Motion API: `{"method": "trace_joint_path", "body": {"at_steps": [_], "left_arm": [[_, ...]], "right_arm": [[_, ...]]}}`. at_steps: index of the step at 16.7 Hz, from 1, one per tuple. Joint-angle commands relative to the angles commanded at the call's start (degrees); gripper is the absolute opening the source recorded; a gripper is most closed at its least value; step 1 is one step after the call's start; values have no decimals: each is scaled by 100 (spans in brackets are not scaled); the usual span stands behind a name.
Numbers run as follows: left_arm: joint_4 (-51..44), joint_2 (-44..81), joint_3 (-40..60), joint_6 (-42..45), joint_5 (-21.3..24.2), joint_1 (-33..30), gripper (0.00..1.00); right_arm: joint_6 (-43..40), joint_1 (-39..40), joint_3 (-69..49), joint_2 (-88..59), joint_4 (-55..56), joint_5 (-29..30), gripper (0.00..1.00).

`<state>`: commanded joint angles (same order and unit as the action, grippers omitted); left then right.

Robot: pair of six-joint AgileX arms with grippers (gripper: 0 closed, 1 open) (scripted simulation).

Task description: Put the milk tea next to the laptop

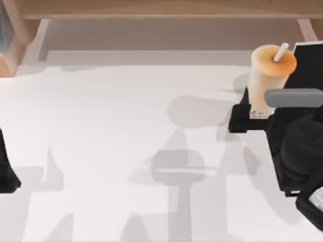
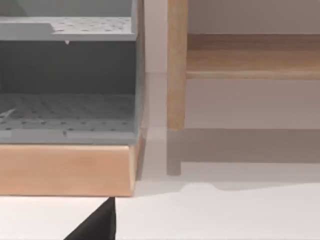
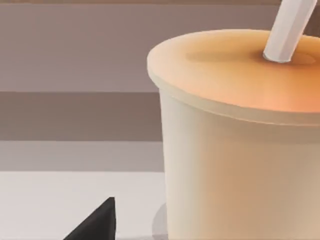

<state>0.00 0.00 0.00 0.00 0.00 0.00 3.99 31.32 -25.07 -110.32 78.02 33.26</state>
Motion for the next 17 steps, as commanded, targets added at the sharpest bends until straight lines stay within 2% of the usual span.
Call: {"method": "trace_joint_path", "body": {"at_steps": [5,10,17], "left_arm": [[0,0,0,0,0,0,100],[0,0,0,0,0,0,100],[0,0,0,0,0,0,100]], "right_arm": [[-74,-500,-938,-584,-306,-488,100],[-85,-576,-1072,-668,-354,-561,100],[-85,-576,-1072,-668,-354,-561,47]]}}
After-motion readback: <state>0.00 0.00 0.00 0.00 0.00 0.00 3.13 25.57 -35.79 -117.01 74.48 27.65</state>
